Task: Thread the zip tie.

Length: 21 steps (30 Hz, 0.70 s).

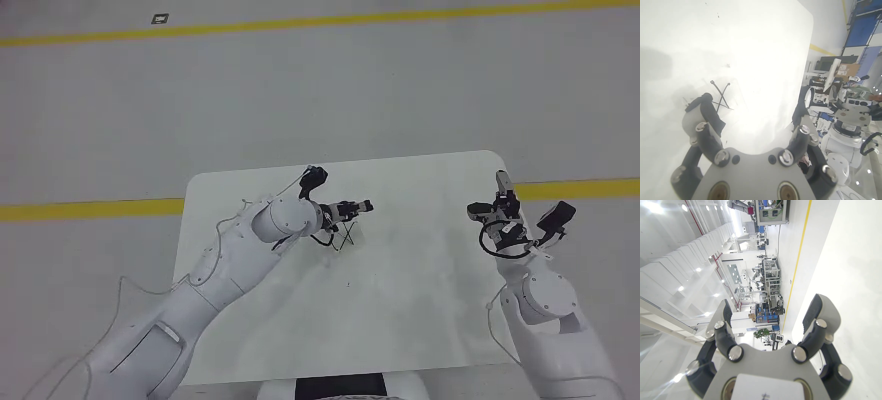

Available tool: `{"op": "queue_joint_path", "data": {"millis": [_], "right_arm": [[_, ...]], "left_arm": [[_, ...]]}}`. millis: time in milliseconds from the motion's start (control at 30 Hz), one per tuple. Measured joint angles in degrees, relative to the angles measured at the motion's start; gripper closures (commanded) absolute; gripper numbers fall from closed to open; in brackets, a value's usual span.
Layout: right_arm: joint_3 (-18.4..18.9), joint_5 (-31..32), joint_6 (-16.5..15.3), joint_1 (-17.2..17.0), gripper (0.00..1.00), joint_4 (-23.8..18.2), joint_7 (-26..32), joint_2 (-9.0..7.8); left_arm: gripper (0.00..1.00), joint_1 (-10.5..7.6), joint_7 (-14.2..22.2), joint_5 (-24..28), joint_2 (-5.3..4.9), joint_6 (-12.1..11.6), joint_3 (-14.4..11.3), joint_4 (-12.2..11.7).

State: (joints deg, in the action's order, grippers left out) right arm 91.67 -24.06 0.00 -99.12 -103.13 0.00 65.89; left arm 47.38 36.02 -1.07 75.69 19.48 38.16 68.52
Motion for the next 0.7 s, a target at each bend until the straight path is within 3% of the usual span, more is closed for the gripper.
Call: {"op": "queue_joint_path", "data": {"millis": [167, 367, 700], "right_arm": [[0.0, 0.0, 0.0, 0.0, 0.0, 0.0, 0.0, 0.0], [0.0, 0.0, 0.0, 0.0, 0.0, 0.0, 0.0, 0.0], [0.0, 0.0, 0.0, 0.0, 0.0, 0.0, 0.0, 0.0]], "left_arm": [[0.0, 1.73, -1.11, -1.77, 0.03, -0.1, -1.32, 1.22], [0.0, 2.3, -2.81, -2.15, 0.63, 0.01, -2.42, 1.05], [0.0, 3.01, -3.53, -3.03, 0.52, -0.35, -2.61, 1.42]]}}
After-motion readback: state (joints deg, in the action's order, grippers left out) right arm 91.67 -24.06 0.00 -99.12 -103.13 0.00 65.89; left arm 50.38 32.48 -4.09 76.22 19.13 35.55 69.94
